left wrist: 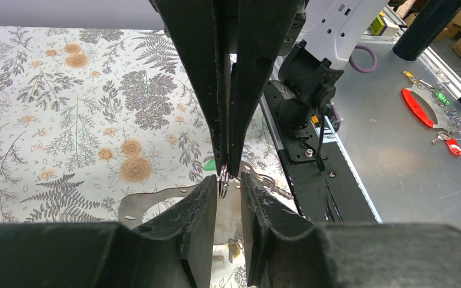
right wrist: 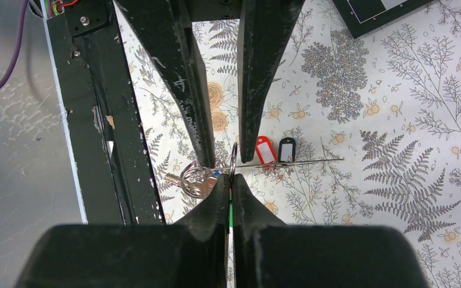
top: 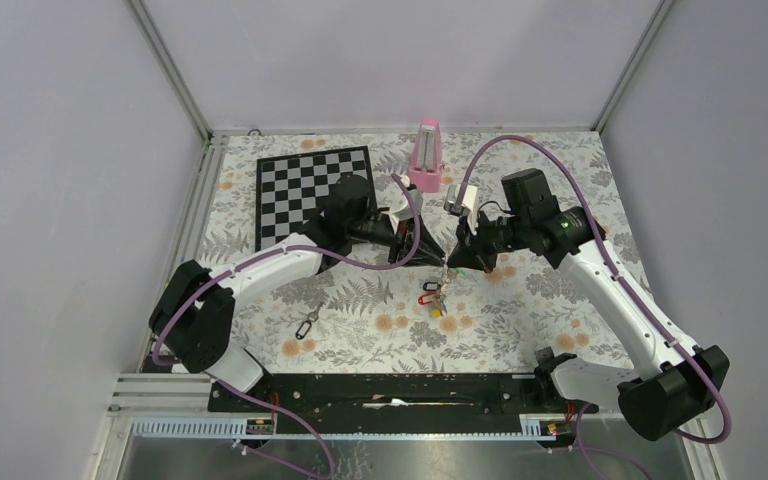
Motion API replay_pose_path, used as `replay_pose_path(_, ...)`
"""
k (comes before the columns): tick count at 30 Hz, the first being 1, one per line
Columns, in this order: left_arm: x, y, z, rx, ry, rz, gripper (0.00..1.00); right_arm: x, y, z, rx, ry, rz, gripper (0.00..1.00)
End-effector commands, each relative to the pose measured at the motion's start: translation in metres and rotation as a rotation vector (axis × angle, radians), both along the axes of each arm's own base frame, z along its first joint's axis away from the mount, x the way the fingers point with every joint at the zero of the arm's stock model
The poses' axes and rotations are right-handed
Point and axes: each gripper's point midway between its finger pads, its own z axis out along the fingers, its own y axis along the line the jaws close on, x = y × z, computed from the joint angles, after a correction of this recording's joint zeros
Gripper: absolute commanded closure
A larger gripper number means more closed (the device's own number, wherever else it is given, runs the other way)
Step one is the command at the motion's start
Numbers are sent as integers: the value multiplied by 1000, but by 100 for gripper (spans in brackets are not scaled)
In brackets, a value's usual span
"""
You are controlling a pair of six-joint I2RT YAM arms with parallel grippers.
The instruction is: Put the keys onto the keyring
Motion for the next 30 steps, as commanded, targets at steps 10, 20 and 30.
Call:
replay_pose_path(10,1,-8,23,-62,-46,-33,85,-1,8,8,41,-21,26,100)
replay_pose_path(20,-1,-6,26,-69,-46,-33,78,-3,6,4,34,-19,23,100)
replay_pose_path(30,-2,-6,21,-65,-35,-36,84,-3,7,5,40,-16,21,100)
